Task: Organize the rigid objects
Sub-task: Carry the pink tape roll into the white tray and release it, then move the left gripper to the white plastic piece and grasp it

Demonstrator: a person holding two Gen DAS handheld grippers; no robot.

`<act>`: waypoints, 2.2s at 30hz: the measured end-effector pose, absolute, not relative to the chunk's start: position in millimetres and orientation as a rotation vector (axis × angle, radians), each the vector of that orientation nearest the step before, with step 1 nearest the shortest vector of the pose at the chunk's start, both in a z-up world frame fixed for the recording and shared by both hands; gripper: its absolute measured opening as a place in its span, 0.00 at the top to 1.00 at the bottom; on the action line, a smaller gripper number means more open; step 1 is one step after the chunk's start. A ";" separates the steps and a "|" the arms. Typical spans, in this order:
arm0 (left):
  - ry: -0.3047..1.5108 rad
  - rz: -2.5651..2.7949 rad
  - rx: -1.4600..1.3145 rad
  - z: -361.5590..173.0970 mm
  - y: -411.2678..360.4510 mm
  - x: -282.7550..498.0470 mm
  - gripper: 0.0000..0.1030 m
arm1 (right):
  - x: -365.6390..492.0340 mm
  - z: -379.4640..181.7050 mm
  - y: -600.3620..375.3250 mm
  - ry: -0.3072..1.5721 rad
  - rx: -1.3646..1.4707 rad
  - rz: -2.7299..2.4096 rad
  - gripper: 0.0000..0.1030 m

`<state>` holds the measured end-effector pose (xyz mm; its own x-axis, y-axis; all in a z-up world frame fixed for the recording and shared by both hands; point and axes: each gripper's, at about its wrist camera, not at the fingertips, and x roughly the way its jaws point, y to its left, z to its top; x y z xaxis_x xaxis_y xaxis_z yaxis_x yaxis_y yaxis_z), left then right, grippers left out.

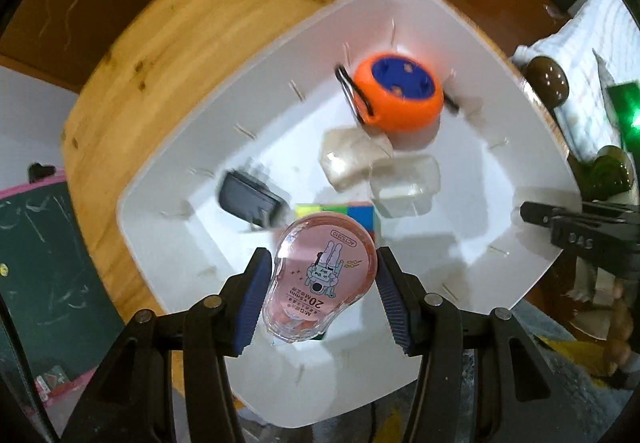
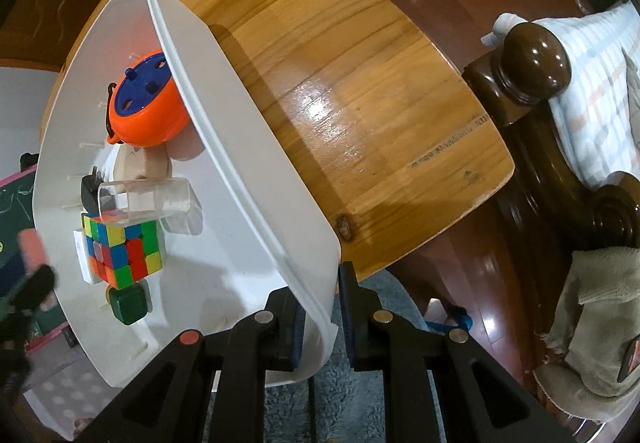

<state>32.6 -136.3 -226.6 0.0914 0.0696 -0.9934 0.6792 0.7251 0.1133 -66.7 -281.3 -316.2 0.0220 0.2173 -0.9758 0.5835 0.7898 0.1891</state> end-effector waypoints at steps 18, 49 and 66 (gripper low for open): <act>1.494 -0.498 0.704 -253.4 -131.8 25.9 0.22 | -62.2 -316.4 -280.1 1.567 0.647 -0.304 0.85; 1.385 -0.572 0.548 -136.0 -105.7 135.2 0.12 | -63.0 -320.8 -285.3 1.580 0.688 -0.355 0.85; 1.719 -0.443 0.000 -254.5 -122.4 227.8 0.00 | -63.4 -319.9 -276.8 1.585 0.670 -0.399 0.85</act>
<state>227.8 -122.4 -254.5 -0.2034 -0.2444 -0.9481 0.2443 0.9250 -0.2909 -63.4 -276.8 -319.9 -0.0231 0.1848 -0.9825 0.6282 0.7672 0.1295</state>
